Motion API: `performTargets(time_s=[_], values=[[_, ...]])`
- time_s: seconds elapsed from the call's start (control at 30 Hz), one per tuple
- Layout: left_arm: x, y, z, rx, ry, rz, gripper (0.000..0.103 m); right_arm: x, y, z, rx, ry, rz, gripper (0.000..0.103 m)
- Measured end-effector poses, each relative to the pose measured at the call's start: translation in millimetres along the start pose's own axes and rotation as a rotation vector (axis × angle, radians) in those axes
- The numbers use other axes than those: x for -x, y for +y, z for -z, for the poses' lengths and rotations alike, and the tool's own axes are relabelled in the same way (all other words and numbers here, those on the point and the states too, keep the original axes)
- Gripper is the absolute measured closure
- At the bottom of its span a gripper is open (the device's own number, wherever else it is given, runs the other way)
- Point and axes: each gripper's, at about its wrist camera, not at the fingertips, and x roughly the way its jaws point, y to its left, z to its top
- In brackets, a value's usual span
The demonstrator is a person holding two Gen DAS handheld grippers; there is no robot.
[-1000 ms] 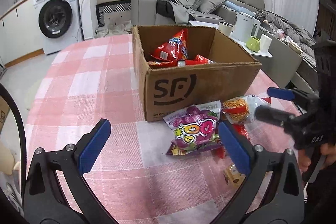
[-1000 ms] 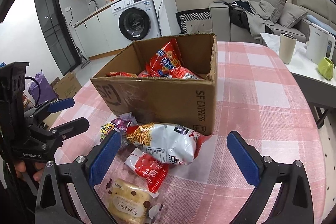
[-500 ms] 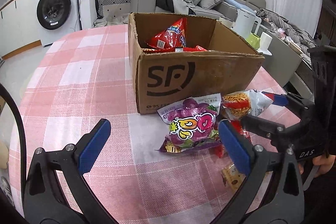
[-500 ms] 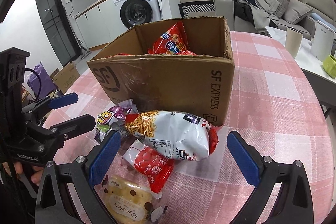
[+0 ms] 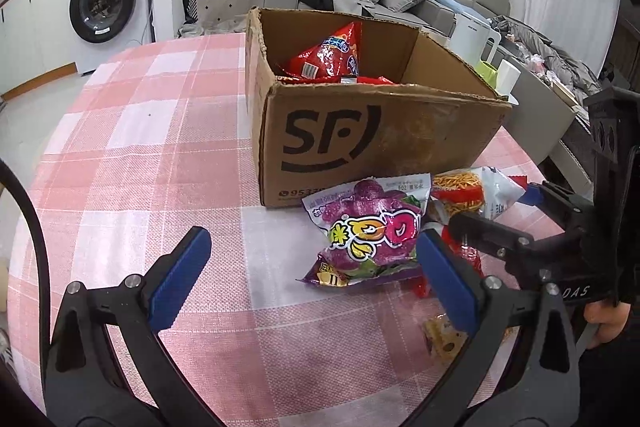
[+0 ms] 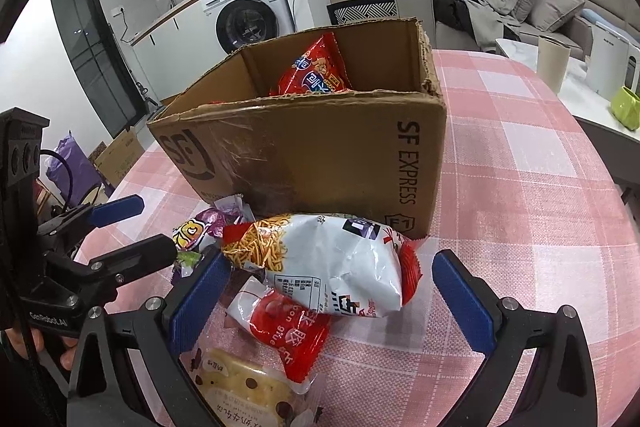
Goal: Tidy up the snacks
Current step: 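Withdraw both grippers toward the purple candy bag and white chip bag, then grasp the purple candy bag with the left gripper while the right grasps the white chip bag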
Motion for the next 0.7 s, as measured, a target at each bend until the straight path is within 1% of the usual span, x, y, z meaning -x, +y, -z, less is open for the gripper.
performTargets(time_s=[0.2,0.37,0.57,0.7], values=[[-3.2,0.4,1.7,0.009,0.009,0.016,0.001,-5.1,1.0,0.4,-0.007,0.005,0.003,0.0],[-4.2,-1.5,3.1,0.007,0.01,0.018,0.001,-4.1,-6.2,-0.5,-0.038,-0.002,0.002,0.0],[-7.0,-3.2,4.2,0.026,0.026,0.051,0.001,-3.0,-9.3,-0.2,-0.044,-0.007,-0.004,0.0],[-9.6,-4.9,5.2,0.022,0.032,0.056,0.001,-5.3,-6.9,1.2,-0.04,-0.011,-0.006,0.0]])
